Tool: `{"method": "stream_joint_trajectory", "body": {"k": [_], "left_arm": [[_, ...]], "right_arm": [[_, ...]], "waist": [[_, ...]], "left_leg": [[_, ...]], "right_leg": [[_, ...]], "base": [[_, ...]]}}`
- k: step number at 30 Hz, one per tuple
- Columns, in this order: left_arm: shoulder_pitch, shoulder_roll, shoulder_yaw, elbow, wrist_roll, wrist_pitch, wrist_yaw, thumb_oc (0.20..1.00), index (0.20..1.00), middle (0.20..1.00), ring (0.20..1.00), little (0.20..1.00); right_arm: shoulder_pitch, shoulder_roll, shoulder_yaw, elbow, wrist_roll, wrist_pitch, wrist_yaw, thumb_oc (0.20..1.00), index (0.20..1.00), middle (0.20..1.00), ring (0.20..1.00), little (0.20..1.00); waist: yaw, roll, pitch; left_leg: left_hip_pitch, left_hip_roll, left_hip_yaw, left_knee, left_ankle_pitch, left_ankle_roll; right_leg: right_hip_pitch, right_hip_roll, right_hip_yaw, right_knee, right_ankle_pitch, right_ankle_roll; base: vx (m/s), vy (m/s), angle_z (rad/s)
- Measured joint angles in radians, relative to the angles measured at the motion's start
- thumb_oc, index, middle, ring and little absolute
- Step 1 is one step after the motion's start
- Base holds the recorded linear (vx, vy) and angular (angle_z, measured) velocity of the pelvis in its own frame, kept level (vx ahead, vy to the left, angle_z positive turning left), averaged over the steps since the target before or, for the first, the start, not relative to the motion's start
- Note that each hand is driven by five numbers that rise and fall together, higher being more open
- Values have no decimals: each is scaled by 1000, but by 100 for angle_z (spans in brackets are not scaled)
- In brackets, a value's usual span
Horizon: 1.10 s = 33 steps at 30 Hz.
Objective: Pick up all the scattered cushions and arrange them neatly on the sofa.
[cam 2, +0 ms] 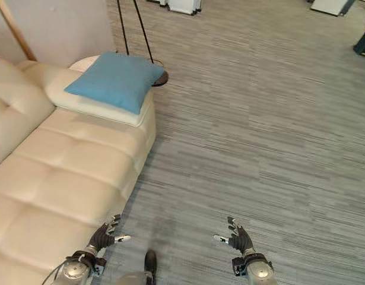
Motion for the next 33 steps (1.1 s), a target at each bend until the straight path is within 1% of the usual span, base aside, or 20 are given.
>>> {"method": "stream_joint_trajectory", "body": {"k": [2, 3, 6, 7, 8, 9, 10, 11, 12, 13, 14, 16, 18, 20, 21, 24, 27, 30, 31, 33], "left_arm": [[-26, 0, 8, 2, 0, 0, 2, 1000, 1000, 1000, 1000, 1000], [-39, -2, 11, 3, -1, 0, 8, 1000, 1000, 1000, 1000, 1000], [-26, -4, 18, 1, -1, -4, 14, 1000, 1000, 1000, 1000, 1000], [-13, -1, 21, 6, -1, -4, 15, 1000, 1000, 1000, 1000, 1000], [-12, -3, 21, 18, -1, -2, 16, 1000, 1000, 1000, 1000, 1000], [-10, -5, 20, 18, -1, 1, 15, 1000, 1000, 1000, 1000, 1000], [-13, -13, 21, 19, -1, 1, 15, 1000, 1000, 1000, 1000, 1000], [-15, -18, 24, 19, 0, 0, 15, 1000, 1000, 1000, 1000, 1000], [-17, -53, 27, 26, 0, 2, 16, 1000, 1000, 1000, 1000, 1000], [-22, -67, 6, 20, -1, -9, 16, 1000, 1000, 1000, 1000, 1000], [-32, -71, -20, 19, -1, -12, 15, 1000, 1000, 1000, 1000, 1000], [32, -54, -3, 25, -1, -1, 23, 1000, 1000, 1000, 1000, 1000], [28, -47, 8, 19, -2, -2, 22, 1000, 1000, 1000, 1000, 1000], [16, -45, 22, 5, -2, -5, 23, 1000, 1000, 1000, 1000, 1000], [17, -45, 26, 5, -2, -5, 23, 1000, 1000, 1000, 1000, 1000], [17, -47, 52, 28, -2, -1, 25, 1000, 1000, 1000, 1000, 1000], [22, -55, 73, 55, -2, 3, 30, 1000, 1000, 1000, 1000, 1000], [53, -68, 72, 62, -2, 6, 31, 1000, 1000, 1000, 1000, 1000], [55, -54, 64, 75, -2, 5, 32, 1000, 1000, 1000, 1000, 1000], [56, -20, 57, 83, -1, 6, 31, 1000, 1000, 1000, 1000, 1000]], "right_arm": [[-21, 5, 5, 1, 0, 1, 1, 1000, 1000, 1000, 1000, 1000], [-47, 11, 9, -17, 0, -1, 1, 1000, 1000, 1000, 1000, 1000], [-72, 11, 14, -41, -1, -3, 1, 1000, 1000, 1000, 1000, 1000], [-87, 6, 29, -44, -2, -2, 0, 1000, 1000, 1000, 1000, 1000], [-90, 3, 40, -44, -4, 0, 0, 1000, 1000, 1000, 1000, 1000], [-85, 3, 41, -43, -12, 3, 0, 1000, 1000, 1000, 1000, 1000], [-78, 5, 41, -36, -12, 12, 0, 1000, 1000, 1000, 1000, 1000], [-74, 5, 37, -29, -12, 13, 0, 1000, 1000, 1000, 1000, 1000], [-49, 26, 3, 14, -11, 19, -2, 1000, 1000, 1000, 1000, 1000], [-28, 25, 4, 36, -10, 28, -1, 1000, 1000, 1000, 1000, 1000], [-3, 6, -13, 6, -10, 21, 1, 1000, 1000, 1000, 1000, 1000], [-63, -41, -40, -5, -2, -8, -1, 1000, 1000, 1000, 1000, 1000], [-74, -43, -46, -19, 9, -6, -3, 1000, 1000, 1000, 1000, 1000], [-68, -35, -32, -2, 9, 0, -4, 1000, 1000, 1000, 1000, 1000], [-72, -23, -31, 12, 9, -1, -12, 1000, 1000, 1000, 1000, 1000], [-77, -14, -29, 12, 9, -1, -15, 1000, 1000, 1000, 1000, 1000], [-81, -14, -30, 17, 7, 1, -19, 1000, 1000, 1000, 1000, 1000], [-44, -30, -29, -7, 5, 2, -12, 1000, 1000, 1000, 1000, 1000], [-14, -22, -19, -12, 4, 4, -11, 1000, 1000, 1000, 1000, 1000], [32, -9, 15, -27, -7, 12, -3, 1000, 1000, 1000, 1000, 1000]], "waist": [[8, 2, 8], [7, 31, 27], [18, 73, 63], [17, 69, 78], [16, 63, 85], [0, 55, 97], [-2, 38, 103], [-2, 35, 100], [-21, 63, 97], [-19, 74, 95], [-20, 63, 78], [34, 67, 70], [32, 54, 73], [33, 9, 96], [39, 13, 93], [57, 15, 90], [58, 1, 84], [58, 49, 50], [59, 42, 35], [51, -13, -6]], "left_leg": [[20, -21, 20, 0, -20, 28], [55, -16, 16, -8, -38, 50], [139, 5, 47, -80, -41, 37], [152, 7, 71, -83, -66, -4], [151, 3, 75, -82, -89, -40], [170, -4, 69, -91, -92, -44], [234, -16, 43, -92, -131, -63], [254, -16, 14, -74, -166, -70], [277, 15, -82, -32, -195, -125], [285, 47, -128, 22, -199, -158], [168, 62, -89, 244, -189, -172], [-5, 172, -37, 627, -101, -176], [-54, 177, -30, 572, -141, -157], [-82, 114, -20, 147, -160, -142], [-146, 102, -38, -28, -100, -139], [-253, 105, 8, -59, -77, -134], [-281, 71, 104, -26, -48, -86], [-198, 62, 187, 51, -65, 60], [-161, 56, 146, 48, 2, 127], [-112, 34, 154, 41, 5, 120]], "right_leg": [[-55, -93, -20, 100, 6, 19], [-95, -134, -26, 103, 10, 26], [-213, -180, -119, 4, 7, 31], [-310, -182, -149, -106, 38, 35], [-353, -189, -195, -224, 101, 42], [-371, -191, -209, -384, 199, 51], [-363, -190, -198, -539, 335, 42], [-360, -175, -159, -511, 357, 42], [-279, -133, -124, -371, 301, 12], [-181, -88, -134, -396, 296, -72], [-146, -92, -202, -417, 269, -106], [-75, -8, -202, -417, 228, -194], [-36, 26, -179, -468, 206, -205], [55, 48, -152, -560, 222, -203], [106, 94, -132, -592, 212, -187], [191, 147, -114, -646, 166, -127], [265, 152, -61, -632, 137, -82], [312, 211, -45, -495, 123, -60], [298, 221, -64, -397, 115, -49], [213, 159, -108, -160, 132, -20]], "base": [[156, 90, -14], [279, 120, -32], [303, 1, -45], [395, -131, -60], [435, -166, -26], [432, -204, 22], [674, -446, 44], [752, -617, 125], [620, -587, 180], [423, -457, 265], [321, -325, 191], [398, -271, 32], [467, -112, -29], [539, 18, -41], [547, 57, -76], [537, 130, -80], [603, 233, -65], [509, 216, -55], [336, 179, -13], [309, 193, -6]]}}
